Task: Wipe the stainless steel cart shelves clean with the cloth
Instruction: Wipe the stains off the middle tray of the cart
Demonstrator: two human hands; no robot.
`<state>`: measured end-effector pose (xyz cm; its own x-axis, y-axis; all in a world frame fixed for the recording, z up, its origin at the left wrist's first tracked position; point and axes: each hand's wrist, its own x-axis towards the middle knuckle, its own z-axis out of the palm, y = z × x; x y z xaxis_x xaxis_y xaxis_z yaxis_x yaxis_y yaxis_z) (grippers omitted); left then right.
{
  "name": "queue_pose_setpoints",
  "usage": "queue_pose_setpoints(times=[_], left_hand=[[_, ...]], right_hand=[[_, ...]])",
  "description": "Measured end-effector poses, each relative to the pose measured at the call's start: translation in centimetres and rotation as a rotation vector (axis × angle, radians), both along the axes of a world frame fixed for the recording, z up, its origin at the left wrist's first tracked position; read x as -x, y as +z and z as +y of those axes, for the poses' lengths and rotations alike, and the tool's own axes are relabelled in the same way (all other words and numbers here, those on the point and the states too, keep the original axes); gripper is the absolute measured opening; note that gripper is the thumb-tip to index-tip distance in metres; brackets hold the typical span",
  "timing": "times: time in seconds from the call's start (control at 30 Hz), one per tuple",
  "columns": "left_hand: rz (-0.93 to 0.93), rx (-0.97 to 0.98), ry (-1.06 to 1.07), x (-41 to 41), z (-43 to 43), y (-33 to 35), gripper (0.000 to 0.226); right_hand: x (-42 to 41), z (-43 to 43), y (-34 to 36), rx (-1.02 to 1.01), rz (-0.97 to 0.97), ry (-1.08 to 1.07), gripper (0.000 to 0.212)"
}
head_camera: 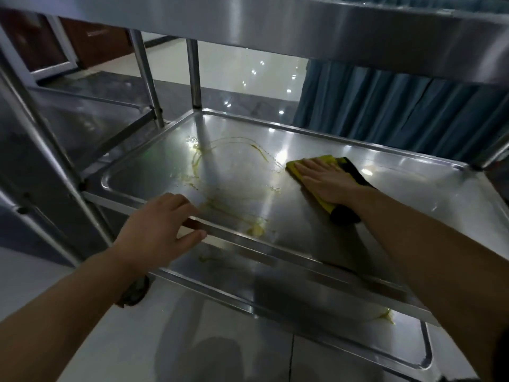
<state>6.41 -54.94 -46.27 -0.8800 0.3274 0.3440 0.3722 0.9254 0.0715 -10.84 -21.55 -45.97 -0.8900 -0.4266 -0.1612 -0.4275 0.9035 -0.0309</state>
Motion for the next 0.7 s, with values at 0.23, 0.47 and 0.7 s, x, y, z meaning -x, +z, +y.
queue_pose_setpoints(times=[0.23,0.47,0.7], left_hand=[[0.109,-0.020,-0.071,1.2,-3.5,-1.0,0.051],[0.214,-0.138,-0.103,2.1,-4.9,-3.2,0.054],[0.278,-0.264,-0.053,1.9,-4.7,-4.9,0.046]], right_hand=[[-1.8,-2.0,-0.2,0.003,0.006,-0.082,0.050],[-12.7,-5.6,-1.0,0.115,-0.028,0.303,0.053],[-11.2,-7.8,-1.2,0.169,-0.053,0.328,0.049]])
